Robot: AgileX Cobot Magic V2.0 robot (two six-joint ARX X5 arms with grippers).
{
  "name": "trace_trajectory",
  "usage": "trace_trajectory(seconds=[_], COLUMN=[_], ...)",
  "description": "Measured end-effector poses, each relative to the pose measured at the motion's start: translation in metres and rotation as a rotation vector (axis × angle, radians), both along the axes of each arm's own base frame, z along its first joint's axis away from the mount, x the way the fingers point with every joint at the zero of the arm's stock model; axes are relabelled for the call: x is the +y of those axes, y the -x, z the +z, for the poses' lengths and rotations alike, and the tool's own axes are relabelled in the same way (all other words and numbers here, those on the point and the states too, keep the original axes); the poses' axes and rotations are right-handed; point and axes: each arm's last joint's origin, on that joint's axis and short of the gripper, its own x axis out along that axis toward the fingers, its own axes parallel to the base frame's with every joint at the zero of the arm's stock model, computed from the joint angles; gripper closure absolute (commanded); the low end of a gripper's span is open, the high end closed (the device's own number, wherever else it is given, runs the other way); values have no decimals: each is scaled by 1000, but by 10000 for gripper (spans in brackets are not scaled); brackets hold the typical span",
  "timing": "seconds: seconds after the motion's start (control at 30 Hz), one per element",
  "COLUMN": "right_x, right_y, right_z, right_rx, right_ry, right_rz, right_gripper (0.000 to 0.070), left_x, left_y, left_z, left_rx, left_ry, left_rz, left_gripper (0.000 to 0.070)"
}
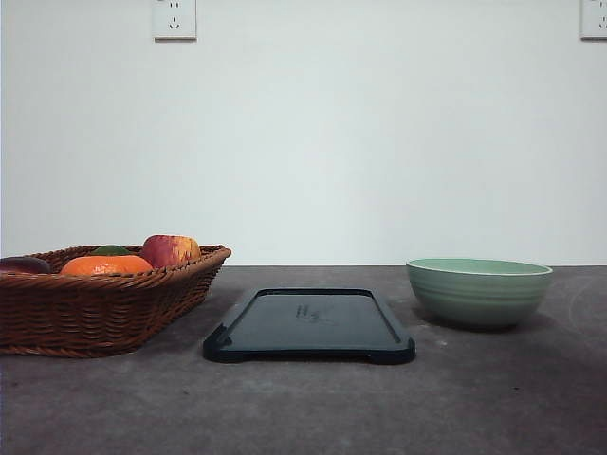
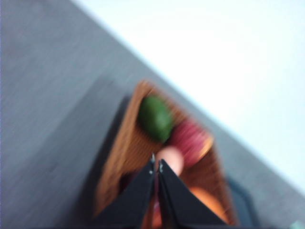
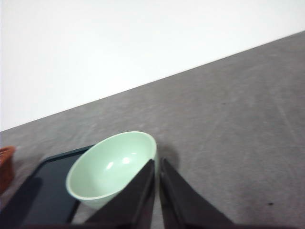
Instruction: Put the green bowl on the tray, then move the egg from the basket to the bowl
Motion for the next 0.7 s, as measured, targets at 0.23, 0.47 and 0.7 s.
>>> trace_trajectory(seconds=[0.23, 0.47, 0.7], right_x=[0, 0, 1], right_y=[6, 6, -4], right_z=[26, 60, 99], right_rx=[-76, -47, 35], right_ry=[-6, -7, 38], right_rz=[19, 19, 27], right_gripper=[693, 693, 694], left_x=[-1, 0, 0], left_y=[2, 11, 11], left_z=[23, 60, 104], left_rx=[-172, -110, 30], left_ry=[-58, -240, -300], left_rz=[-20, -11, -33], left_gripper=[699, 699, 699])
